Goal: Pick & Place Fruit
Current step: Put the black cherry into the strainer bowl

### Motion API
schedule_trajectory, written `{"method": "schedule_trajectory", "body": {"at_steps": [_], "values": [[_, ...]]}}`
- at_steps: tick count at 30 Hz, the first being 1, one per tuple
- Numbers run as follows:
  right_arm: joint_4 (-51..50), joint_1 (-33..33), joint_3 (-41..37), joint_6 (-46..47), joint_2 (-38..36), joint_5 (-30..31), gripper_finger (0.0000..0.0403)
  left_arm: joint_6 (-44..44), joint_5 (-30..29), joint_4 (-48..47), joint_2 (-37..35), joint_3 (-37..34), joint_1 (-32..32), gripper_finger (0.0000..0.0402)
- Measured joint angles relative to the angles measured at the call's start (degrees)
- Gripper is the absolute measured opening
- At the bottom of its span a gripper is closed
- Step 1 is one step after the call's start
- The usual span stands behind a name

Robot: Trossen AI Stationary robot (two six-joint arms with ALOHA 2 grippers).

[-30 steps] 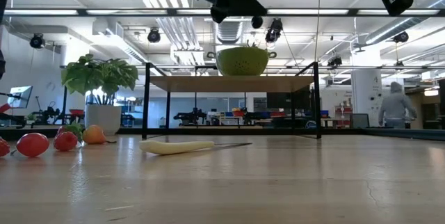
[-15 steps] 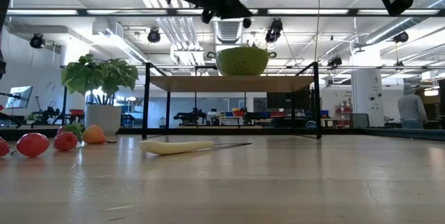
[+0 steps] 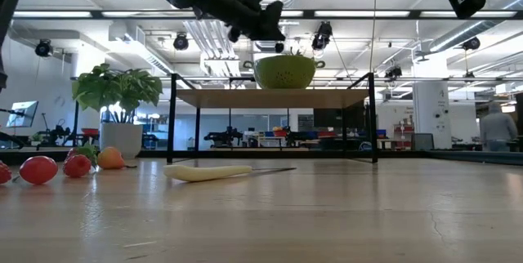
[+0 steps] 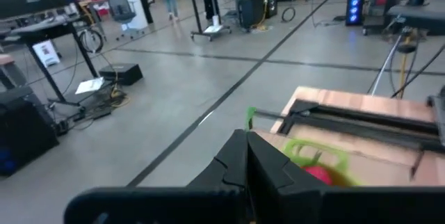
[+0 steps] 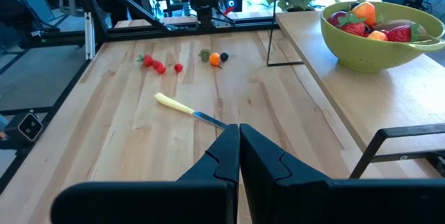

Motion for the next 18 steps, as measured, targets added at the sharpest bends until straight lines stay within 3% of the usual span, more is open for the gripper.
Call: {"method": "schedule_trajectory", "body": {"at_steps": [18], "values": [[0.0,0.0,0.0,0.0,0.0,0.0,0.0008,-0.3,-0.1,2.1,5.3,1.2,1.5,0.0014]]}}
